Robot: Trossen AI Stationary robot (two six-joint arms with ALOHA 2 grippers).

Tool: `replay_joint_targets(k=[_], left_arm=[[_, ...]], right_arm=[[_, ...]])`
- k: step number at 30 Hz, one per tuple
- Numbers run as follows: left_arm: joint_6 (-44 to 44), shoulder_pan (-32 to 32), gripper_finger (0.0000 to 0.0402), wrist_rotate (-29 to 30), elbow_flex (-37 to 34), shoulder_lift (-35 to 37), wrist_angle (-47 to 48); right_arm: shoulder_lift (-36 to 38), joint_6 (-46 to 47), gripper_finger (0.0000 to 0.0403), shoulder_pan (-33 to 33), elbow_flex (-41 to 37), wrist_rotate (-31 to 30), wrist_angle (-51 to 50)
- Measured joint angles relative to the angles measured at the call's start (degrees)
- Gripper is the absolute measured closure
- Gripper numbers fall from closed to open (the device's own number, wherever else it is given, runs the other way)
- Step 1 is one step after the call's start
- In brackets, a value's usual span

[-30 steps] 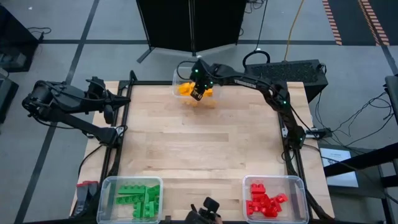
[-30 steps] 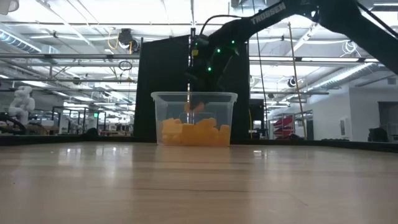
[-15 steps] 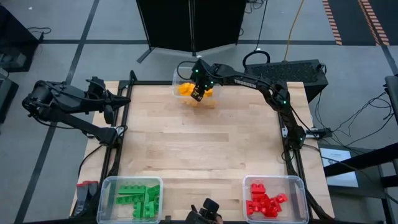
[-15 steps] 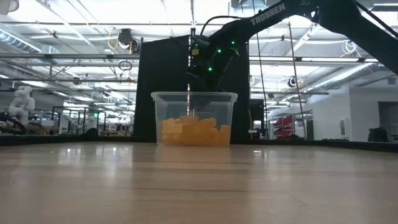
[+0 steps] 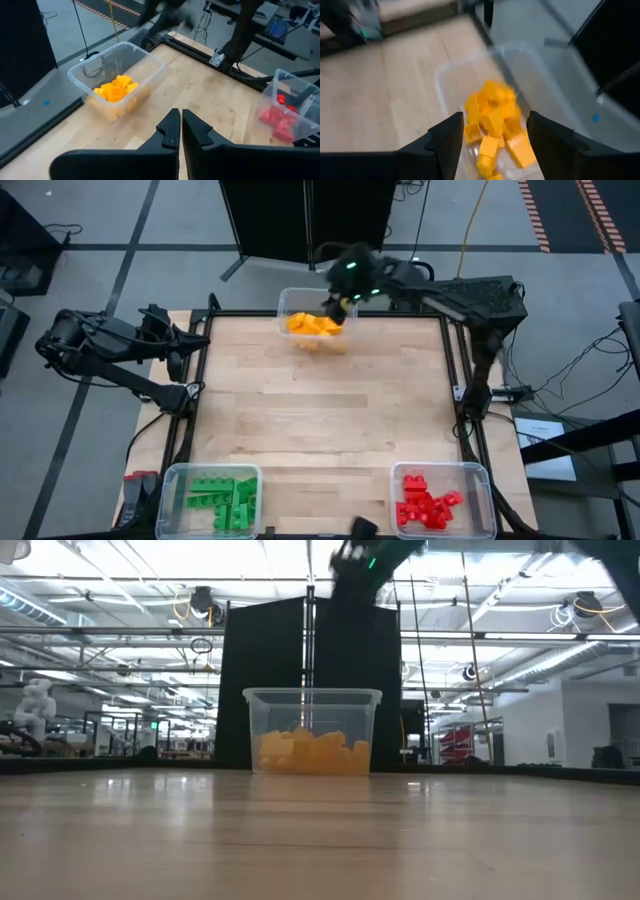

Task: Sort blocks
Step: Return to Home Position

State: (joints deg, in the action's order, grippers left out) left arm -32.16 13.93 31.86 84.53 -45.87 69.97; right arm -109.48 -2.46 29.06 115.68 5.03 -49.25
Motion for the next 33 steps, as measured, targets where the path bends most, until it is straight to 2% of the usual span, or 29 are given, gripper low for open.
replay_joint_targets(k=[11,14,19,22,26,33], left_arm=[[0.2,0.0,0.0401,-0.4,0.0,0.2,-1.6],[5.5,0.0,0.0401,-0.6,0.0,0.2,-6.0],[17.4,0.0,0.0401,-4.4,1.1,0.5,-15.9],[21.1,0.0,0.0401,-4.5,1.1,2.2,-17.9],[20.6,0.0,0.0401,-3.7,0.1,7.3,-17.0],[16.2,0.0,0.0401,-3.2,-5.1,21.7,-17.1]], right_arm=[[27.8,-1.6,0.0194,-2.6,0.2,0.7,-11.8],[35.3,0.9,0.0194,-3.9,0.2,1.2,-17.8],[46.2,5.8,0.0194,-5.7,0.1,1.3,-25.6],[51.8,7.2,0.0194,-7.0,-2.0,5.4,-26.3],[60.2,8.0,0.0194,-7.5,-11.2,14.3,-22.8],[78.9,8.6,0.0195,-7.4,-35.9,16.7,-7.0]])
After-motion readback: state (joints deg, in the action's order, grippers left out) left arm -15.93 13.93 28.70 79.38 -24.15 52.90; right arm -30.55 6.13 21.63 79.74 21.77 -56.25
